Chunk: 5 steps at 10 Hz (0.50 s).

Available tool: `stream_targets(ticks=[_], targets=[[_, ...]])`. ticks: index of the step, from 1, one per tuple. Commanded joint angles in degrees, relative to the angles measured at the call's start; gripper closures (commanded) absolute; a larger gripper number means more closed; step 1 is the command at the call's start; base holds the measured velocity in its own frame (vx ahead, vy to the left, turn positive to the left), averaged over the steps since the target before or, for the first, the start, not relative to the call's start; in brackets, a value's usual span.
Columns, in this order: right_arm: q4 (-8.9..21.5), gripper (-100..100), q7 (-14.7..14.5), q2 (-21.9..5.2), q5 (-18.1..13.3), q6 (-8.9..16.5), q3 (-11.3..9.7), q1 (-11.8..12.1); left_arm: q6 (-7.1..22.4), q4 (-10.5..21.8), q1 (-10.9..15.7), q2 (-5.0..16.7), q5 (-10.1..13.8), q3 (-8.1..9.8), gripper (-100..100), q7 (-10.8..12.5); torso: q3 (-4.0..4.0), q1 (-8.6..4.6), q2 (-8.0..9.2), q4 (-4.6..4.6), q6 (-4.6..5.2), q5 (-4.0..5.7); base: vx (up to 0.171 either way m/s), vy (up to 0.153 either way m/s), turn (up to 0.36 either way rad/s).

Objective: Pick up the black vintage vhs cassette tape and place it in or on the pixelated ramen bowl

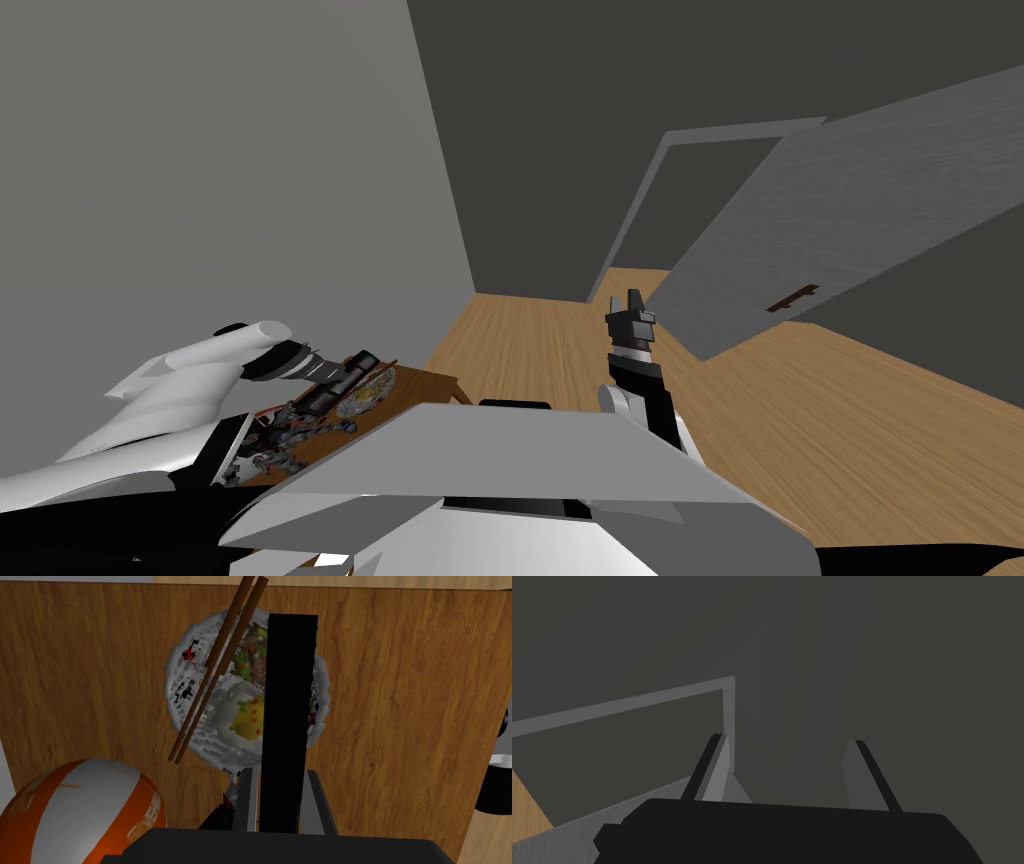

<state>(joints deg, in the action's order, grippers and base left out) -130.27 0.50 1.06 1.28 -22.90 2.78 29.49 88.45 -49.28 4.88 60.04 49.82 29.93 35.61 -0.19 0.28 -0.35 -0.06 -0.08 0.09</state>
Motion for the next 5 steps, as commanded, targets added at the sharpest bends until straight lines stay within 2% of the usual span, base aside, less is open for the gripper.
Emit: stream_targets(ticks=[1, 2, 3, 5], targets=[[0.00, 0, 0.00, 0.00, 0.00, 0.00, 0.00, 0.00, 1.24, 0.62, -1.82, 1.60, 0.99, -0.39, 100, -1.04, 0.00, 0.00, 0.00, 0.00, 0.00, 0.00, 0.080, 0.087, 0.009], [0.00, 0, 0.00, 0.00, 0.00, 0.00, 0.00, 0.00, 0.42, 1.25, -0.68, 1.16, 0.59, -0.39, 100, -1.05, 0.04, -0.01, 0.08, 0.00, -0.06, 0.00, 0.030, 0.038, 0.007], [0.00, 0, 0.00, 0.01, 0.00, 0.00, -0.01, -0.01, 0.54, 1.39, -0.78, 1.32, 0.63, -0.43, -100, -1.30, 0.09, -0.09, 0.19, 0.02, -0.01, -0.04, 0.005, 0.006, -0.001], [0.00, 0, 0.00, 0.01, 0.00, 0.00, -0.01, -0.01, 0.53, 1.38, -0.77, 1.31, 0.62, -0.43, -100, -1.28, 0.17, -0.22, 0.31, 0.05, -0.01, -0.01, 0.000, 0.000, 0.000]])
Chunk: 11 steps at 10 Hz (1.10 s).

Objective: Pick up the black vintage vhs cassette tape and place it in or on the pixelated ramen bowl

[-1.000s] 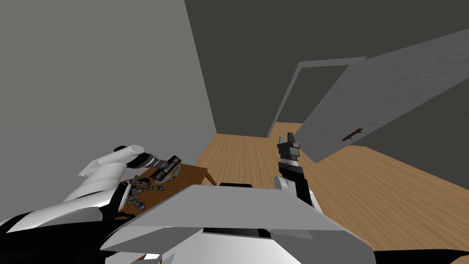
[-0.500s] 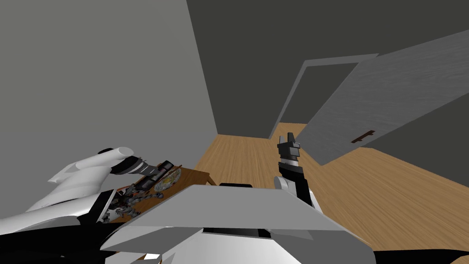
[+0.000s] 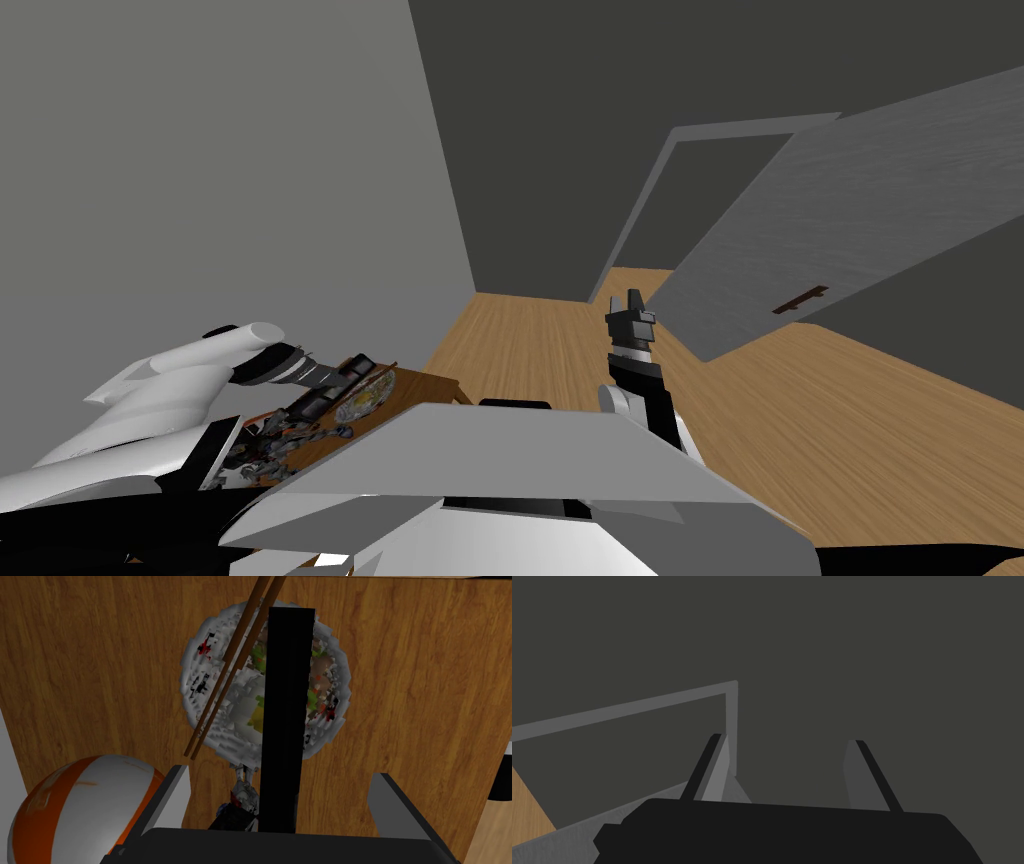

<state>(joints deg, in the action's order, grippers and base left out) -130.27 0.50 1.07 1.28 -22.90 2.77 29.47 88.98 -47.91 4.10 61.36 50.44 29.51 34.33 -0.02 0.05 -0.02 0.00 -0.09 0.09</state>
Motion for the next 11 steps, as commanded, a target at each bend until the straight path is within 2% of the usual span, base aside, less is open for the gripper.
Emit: stream_targets(ticks=[1, 2, 3, 4, 7, 8, 9, 10, 11], targets=[[0.00, 0, 0.00, 0.00, 0.00, 0.00, 0.00, 0.00, 0.00, 0.00, 0.00, 0.00, 0.00, 0.00, -100, 0.00, 0.00, 0.00, 0.00, 0.00, 0.00, 0.00, 0.000, 0.000, 0.000], [0.00, 0, 0.00, 0.00, 0.00, 0.00, 0.00, 0.00, 0.00, 0.00, 0.00, 0.00, 0.00, 0.00, -100, 0.00, 0.00, -0.01, 0.01, 0.00, 0.00, 0.00, 0.000, 0.000, 0.000], [0.00, 0, 0.00, 0.00, 0.00, 0.00, 0.00, 0.00, 0.00, 0.00, 0.00, 0.00, 0.00, 0.00, 0, 0.00, 0.01, -0.01, 0.01, 0.00, 0.00, 0.00, 0.000, 0.000, 0.000], [0.00, 0, 0.00, 0.00, 0.00, 0.00, 0.00, 0.00, 2.00, -0.99, -0.08, 1.53, 0.80, 0.46, -100, 0.64, 0.01, -0.01, 0.01, 0.00, 0.00, 0.00, -0.003, -0.007, -0.008], [0.00, 0, 0.00, 0.00, 0.00, 0.00, 0.00, 0.00, 6.00, -2.98, -0.23, 4.59, 2.41, 1.38, -100, 1.93, 0.03, -0.07, 0.05, 0.02, 0.00, 0.03, -0.008, -0.011, -0.006], [0.00, 0, 0.00, 0.00, 0.00, 0.00, 0.00, 0.00, 6.66, -3.31, -0.26, 5.10, 2.68, 1.53, -100, 2.15, 0.03, -0.07, 0.05, 0.01, 0.01, 0.03, -0.005, -0.011, -0.006], [0.00, 0, 0.00, 0.00, 0.00, 0.00, 0.00, 0.00, 5.92, -2.73, 0.16, 4.69, 2.34, 1.14, -100, 1.92, 0.02, -0.07, 0.04, 0.01, 0.00, 0.02, 0.000, 0.000, 0.000], [0.00, 0, 0.00, 0.00, 0.00, 0.00, 0.00, 0.00, 6.14, -2.81, 0.15, 4.76, 2.38, 1.17, 0, 2.02, 0.02, -0.04, 0.03, 0.01, 0.00, 0.00, 0.000, 0.000, 0.000], [0.00, 0, 0.00, 0.00, 0.00, 0.00, 0.00, 0.00, 6.12, -2.80, 0.15, 4.75, 2.38, 1.17, 0, 2.01, 0.01, -0.02, 0.02, 0.00, 0.00, 0.00, 0.000, 0.000, 0.000]])
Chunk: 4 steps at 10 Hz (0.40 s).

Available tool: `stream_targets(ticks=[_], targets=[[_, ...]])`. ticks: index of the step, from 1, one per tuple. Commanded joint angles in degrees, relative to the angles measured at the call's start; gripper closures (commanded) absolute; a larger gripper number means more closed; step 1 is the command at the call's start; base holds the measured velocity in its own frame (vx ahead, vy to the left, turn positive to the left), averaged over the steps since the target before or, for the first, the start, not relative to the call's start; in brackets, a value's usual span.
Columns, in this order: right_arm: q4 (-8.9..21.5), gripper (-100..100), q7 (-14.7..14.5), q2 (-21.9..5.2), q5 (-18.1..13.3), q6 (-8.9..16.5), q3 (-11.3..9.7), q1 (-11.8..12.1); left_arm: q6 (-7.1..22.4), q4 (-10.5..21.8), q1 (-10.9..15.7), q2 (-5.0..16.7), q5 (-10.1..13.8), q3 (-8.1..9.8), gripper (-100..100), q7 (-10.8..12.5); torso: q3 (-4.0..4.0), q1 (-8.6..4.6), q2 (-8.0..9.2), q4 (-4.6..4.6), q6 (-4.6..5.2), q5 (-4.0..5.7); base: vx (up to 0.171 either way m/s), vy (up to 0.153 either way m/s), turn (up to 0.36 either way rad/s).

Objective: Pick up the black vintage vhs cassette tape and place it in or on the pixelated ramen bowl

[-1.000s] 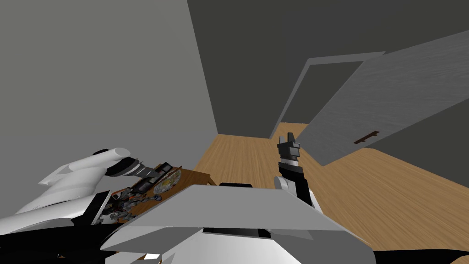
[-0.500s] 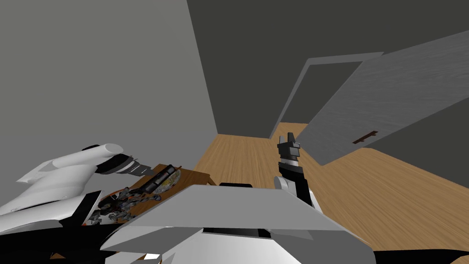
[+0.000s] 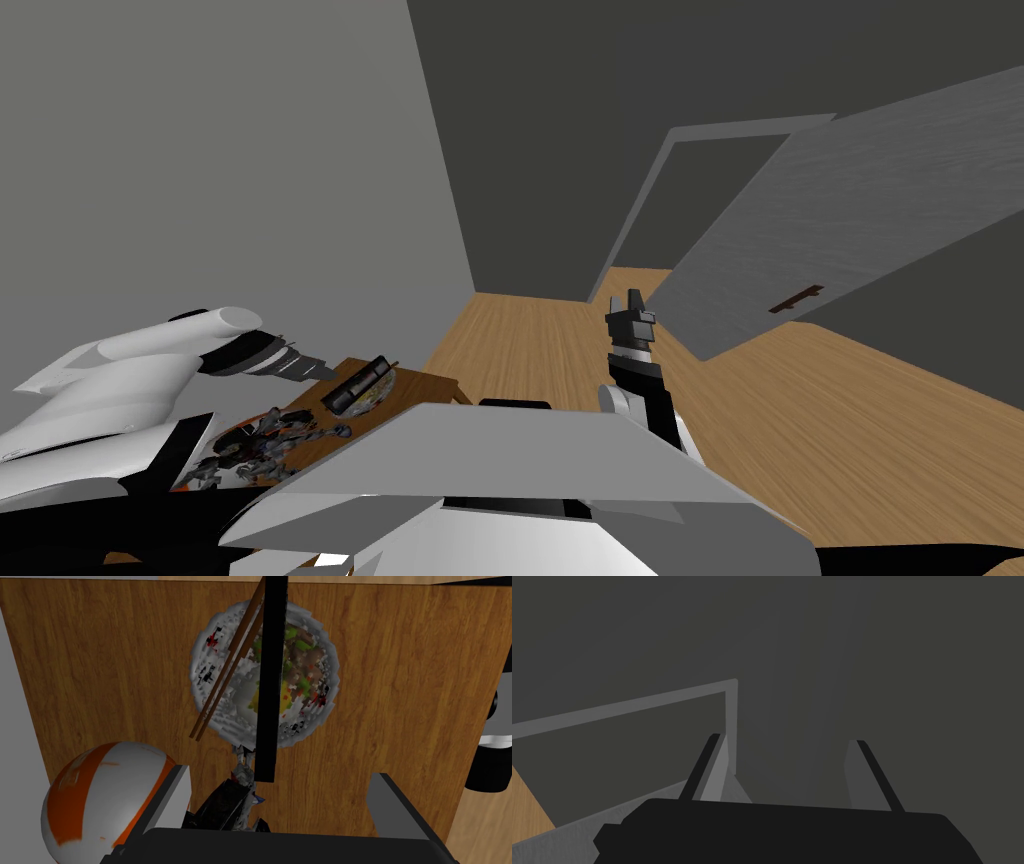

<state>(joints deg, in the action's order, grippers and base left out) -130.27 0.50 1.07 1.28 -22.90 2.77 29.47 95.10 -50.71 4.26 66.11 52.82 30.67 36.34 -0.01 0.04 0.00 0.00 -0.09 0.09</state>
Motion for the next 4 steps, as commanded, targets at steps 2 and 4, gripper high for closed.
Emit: stream_targets(ticks=[2, 4], targets=[[0.00, 0, 0.00, 0.00, 0.00, 0.00, 0.00, 0.00, 0.00, 0.00, 0.00, 0.00, 0.00, 0.00, 0, 0.00, 0.00, 0.00, 0.00, 0.00, 0.00, 0.00, 0.000, 0.000, 0.000], [0.00, 0, 0.00, 0.00, 0.00, 0.00, 0.00, 0.00, 0.00, 0.00, 0.00, 0.00, 0.00, 0.00, 0, 0.00, 0.00, 0.00, 0.00, 0.00, 0.00, 0.00, 0.000, 0.000, 0.000]])
